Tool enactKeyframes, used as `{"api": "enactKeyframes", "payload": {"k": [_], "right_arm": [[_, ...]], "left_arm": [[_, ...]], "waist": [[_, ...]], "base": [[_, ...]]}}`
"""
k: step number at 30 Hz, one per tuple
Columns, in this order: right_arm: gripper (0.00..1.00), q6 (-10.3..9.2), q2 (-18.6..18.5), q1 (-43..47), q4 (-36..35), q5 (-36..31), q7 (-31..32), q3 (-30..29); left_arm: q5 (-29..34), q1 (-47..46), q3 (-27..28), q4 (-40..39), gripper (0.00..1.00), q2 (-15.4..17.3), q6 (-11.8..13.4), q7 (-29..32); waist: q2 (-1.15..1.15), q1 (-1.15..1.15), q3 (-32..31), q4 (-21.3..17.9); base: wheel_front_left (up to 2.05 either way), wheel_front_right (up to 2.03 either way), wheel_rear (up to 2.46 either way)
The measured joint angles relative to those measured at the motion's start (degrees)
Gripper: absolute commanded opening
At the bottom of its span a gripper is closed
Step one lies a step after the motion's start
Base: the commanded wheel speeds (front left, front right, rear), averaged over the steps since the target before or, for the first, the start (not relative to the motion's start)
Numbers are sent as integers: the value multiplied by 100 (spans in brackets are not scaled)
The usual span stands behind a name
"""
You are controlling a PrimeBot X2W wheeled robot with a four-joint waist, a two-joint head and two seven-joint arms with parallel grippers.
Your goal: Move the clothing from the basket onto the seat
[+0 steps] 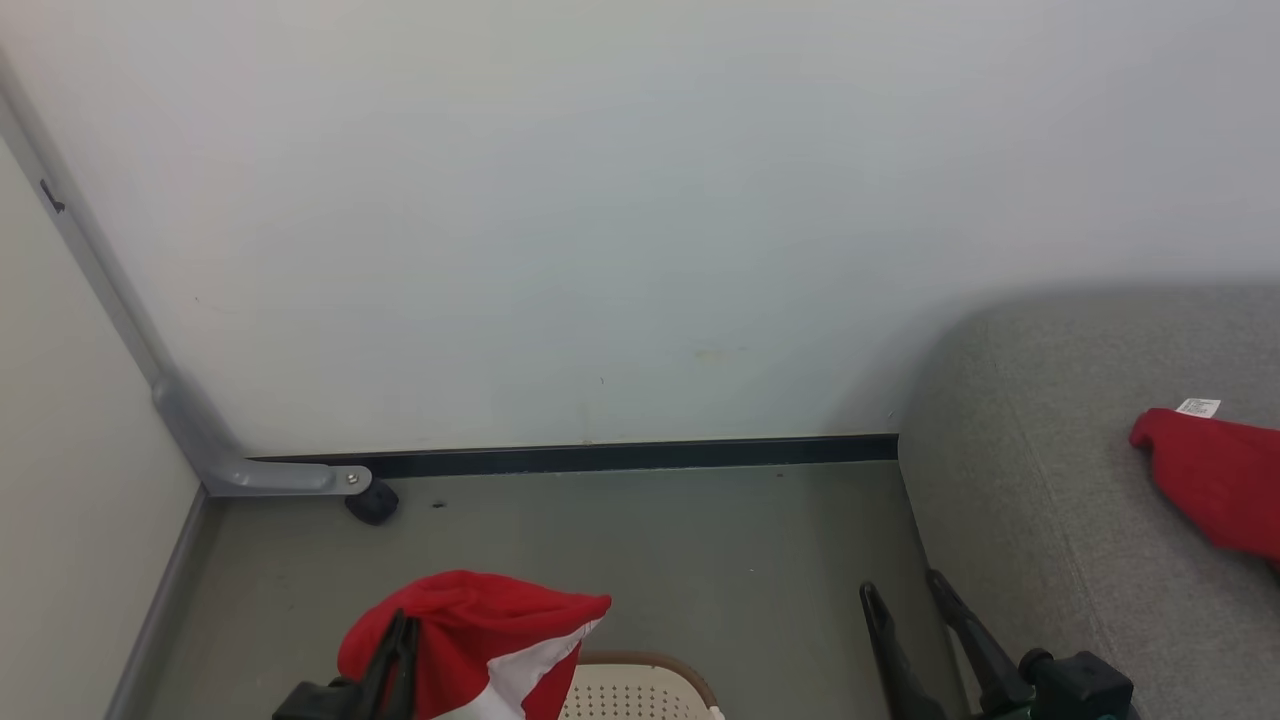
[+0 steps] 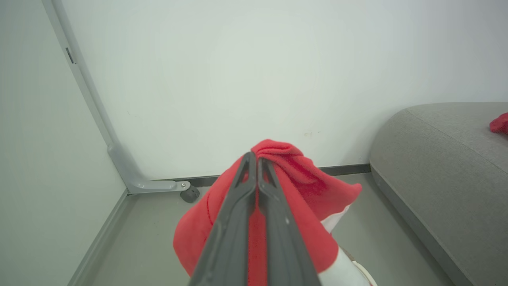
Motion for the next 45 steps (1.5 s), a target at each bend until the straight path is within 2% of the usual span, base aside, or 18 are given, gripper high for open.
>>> {"api": "enactKeyframes", "payload": {"k": [20, 32, 45], "right_arm": [[100, 32, -41, 108, -44, -32, 0, 66], [100, 48, -71, 131, -146, -37, 0, 32], [100, 49, -201, 205, -230, -111, 0, 107]], "left_arm": [[-73, 390, 129, -1102, 0, -81, 45, -1], [-60, 448, 118, -1271, 0, -118, -13, 0], [-2, 440, -49, -1270, 0, -152, -112, -1]], "waist": [[0, 0, -2, 10], [0, 0, 69, 96], [0, 0, 66, 360]], "base": [[0, 0, 0], [0, 0, 0], [0, 0, 0]]}}
